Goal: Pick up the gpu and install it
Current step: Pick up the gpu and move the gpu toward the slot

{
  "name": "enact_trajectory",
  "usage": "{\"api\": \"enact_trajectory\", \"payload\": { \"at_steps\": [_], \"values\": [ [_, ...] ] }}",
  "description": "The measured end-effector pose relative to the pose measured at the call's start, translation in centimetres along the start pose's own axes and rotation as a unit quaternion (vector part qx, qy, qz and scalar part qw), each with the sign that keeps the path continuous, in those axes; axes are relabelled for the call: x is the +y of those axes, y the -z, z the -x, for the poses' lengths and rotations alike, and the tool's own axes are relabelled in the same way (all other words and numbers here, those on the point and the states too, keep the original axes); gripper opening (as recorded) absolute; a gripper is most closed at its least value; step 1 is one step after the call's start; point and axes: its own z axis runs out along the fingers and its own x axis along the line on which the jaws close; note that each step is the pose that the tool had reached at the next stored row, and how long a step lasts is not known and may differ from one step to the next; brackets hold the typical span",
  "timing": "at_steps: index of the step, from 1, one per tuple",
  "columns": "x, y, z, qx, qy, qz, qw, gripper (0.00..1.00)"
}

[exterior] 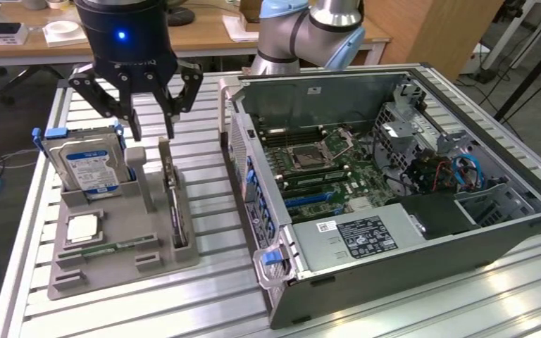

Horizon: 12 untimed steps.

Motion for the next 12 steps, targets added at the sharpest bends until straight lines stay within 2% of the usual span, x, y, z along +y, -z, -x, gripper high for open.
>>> {"api": "enact_trajectory", "payload": {
  "at_steps": [12],
  "values": [
    [-0.06,-1.11,0.1,0.0001,0.0,0.0,1.0,0.47]
  ]
}}
